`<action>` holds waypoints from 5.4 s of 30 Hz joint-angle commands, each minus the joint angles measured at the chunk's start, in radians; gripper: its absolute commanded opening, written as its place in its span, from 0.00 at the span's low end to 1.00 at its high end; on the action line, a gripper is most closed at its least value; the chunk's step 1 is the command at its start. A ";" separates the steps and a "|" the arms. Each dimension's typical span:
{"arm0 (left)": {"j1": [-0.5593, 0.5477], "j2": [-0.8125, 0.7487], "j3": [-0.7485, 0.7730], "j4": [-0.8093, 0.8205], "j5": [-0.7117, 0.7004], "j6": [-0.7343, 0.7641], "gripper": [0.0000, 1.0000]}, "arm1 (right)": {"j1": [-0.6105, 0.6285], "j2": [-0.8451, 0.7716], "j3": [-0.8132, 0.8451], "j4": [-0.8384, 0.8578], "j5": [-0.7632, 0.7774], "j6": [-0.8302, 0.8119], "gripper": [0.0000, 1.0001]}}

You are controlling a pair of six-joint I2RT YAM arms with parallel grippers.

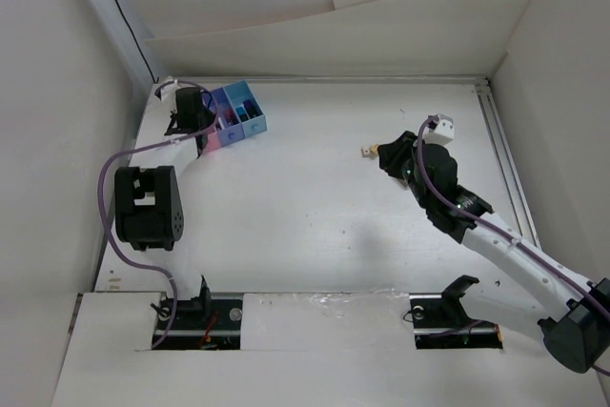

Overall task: Sort the stationery into containers
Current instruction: Place the stationery in the storage box, then pick up the stationery from the center of the board, then place the stationery in the storage box.

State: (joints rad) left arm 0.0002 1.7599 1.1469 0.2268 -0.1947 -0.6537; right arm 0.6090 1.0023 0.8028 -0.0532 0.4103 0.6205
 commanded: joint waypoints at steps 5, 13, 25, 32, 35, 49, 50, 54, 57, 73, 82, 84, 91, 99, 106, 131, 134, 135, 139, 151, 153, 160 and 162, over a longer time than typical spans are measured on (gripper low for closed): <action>0.011 0.053 0.145 -0.087 -0.101 0.054 0.15 | 0.003 -0.004 0.026 0.027 0.004 -0.010 0.36; 0.011 0.065 0.175 -0.107 -0.124 0.077 0.31 | 0.003 -0.004 0.026 0.027 0.004 -0.010 0.36; -0.233 -0.109 0.063 0.037 -0.144 0.089 0.40 | 0.003 -0.013 0.026 0.027 0.027 -0.010 0.36; -0.584 -0.015 0.040 0.135 -0.082 0.155 0.37 | 0.003 -0.064 0.006 0.027 0.079 -0.010 0.36; -0.660 0.086 0.108 0.135 0.004 0.198 0.38 | 0.003 -0.073 0.006 0.027 0.088 -0.010 0.36; -0.786 0.481 0.549 -0.058 0.212 0.428 0.56 | -0.006 -0.148 -0.013 0.018 0.108 0.010 0.54; -0.786 0.499 0.575 -0.076 0.212 0.463 0.57 | -0.006 -0.148 -0.013 0.018 0.108 0.010 0.54; -0.786 0.575 0.683 -0.165 0.202 0.532 0.59 | -0.015 -0.136 -0.013 0.018 0.108 0.010 0.54; -0.786 0.607 0.717 -0.179 0.178 0.563 0.60 | -0.015 -0.136 -0.013 0.018 0.099 0.010 0.54; -0.786 0.748 0.942 -0.311 0.199 0.709 0.66 | -0.015 -0.117 -0.013 0.018 0.081 0.010 0.54; -0.786 0.770 0.991 -0.343 0.210 0.729 0.42 | -0.015 -0.117 -0.004 0.018 0.071 0.010 0.53; -0.786 0.770 0.981 -0.343 0.210 0.720 0.35 | -0.015 -0.117 -0.004 0.018 0.071 0.010 0.53; -0.786 0.647 0.777 -0.224 0.219 0.674 0.13 | -0.015 -0.117 -0.004 0.018 0.071 0.010 0.51; -0.786 0.420 0.415 -0.021 0.169 0.556 0.07 | -0.015 -0.117 -0.004 0.018 0.071 0.010 0.51; -0.740 0.215 0.131 0.097 0.121 0.421 0.05 | -0.015 -0.117 -0.004 0.018 0.062 0.010 0.51; -0.227 -0.274 -0.222 0.105 -0.055 0.051 0.03 | -0.015 -0.080 0.006 0.018 0.004 0.001 0.51; -0.197 -0.274 -0.231 0.114 -0.094 0.051 0.03 | -0.015 -0.080 0.006 0.018 0.004 0.001 0.50; -0.187 -0.274 -0.231 0.114 -0.094 0.039 0.03 | -0.015 -0.080 0.006 0.018 0.004 0.001 0.50; -0.102 -0.238 -0.231 0.137 -0.043 0.000 0.03 | -0.015 -0.071 0.006 0.018 -0.005 0.001 0.50; -0.003 -0.094 -0.101 0.091 -0.055 0.005 0.06 | -0.015 -0.071 0.015 0.018 -0.015 0.001 0.50; -0.003 -0.085 -0.057 0.056 -0.081 0.017 0.14 | -0.015 -0.062 0.015 0.018 -0.015 -0.008 0.50; -0.003 -0.085 -0.032 0.045 -0.117 0.037 0.43 | -0.015 -0.062 0.015 0.018 -0.015 -0.008 0.50; -0.003 -0.085 -0.032 0.054 -0.117 0.037 0.53 | -0.015 -0.062 0.015 0.018 -0.015 -0.008 0.50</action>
State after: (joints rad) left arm -0.0044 1.6997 1.0821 0.2687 -0.2848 -0.6277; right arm 0.6014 0.9440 0.8009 -0.0544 0.4061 0.6243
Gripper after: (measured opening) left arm 0.513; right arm 0.503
